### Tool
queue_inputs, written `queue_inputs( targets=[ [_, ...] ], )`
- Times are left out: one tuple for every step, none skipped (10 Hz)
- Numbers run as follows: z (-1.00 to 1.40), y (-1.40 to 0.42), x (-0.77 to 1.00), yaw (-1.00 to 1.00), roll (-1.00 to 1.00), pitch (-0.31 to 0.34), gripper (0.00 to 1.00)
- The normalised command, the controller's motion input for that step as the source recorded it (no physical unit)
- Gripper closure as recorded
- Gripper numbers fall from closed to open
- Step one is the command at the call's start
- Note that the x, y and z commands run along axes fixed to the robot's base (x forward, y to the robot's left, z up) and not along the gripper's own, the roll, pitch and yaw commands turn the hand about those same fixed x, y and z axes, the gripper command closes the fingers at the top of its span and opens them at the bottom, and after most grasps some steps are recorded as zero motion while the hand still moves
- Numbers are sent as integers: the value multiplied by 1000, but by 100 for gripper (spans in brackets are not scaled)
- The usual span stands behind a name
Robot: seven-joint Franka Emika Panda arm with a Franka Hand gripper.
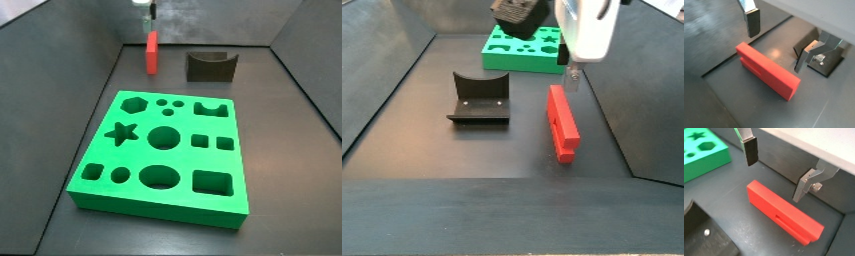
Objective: Pick up the double-square object. Move up. Rotate the double-square object. Place the double-square object on the fixture. Regrasp the double-square object. Move to above the board. Insert the double-square object.
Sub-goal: Rotate the double-square object.
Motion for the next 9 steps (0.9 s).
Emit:
queue_inputs(
  targets=[
    [-24, -1, 31, 1000, 1, -7, 0],
    [-24, -1, 31, 1000, 1, -7, 0],
    [-24, -1, 31, 1000, 2, -8, 0],
    [-24, -1, 31, 1000, 2, -8, 0],
    [-24, -1, 31, 1000, 2, -8, 0],
    [-24, -1, 31, 1000, 2, -9, 0],
    [-24, -1, 31, 1000, 2, -9, 0],
    [-24, -1, 31, 1000, 2, -10, 0],
    [-24, -1, 31, 1000, 2, -10, 0]
  ],
)
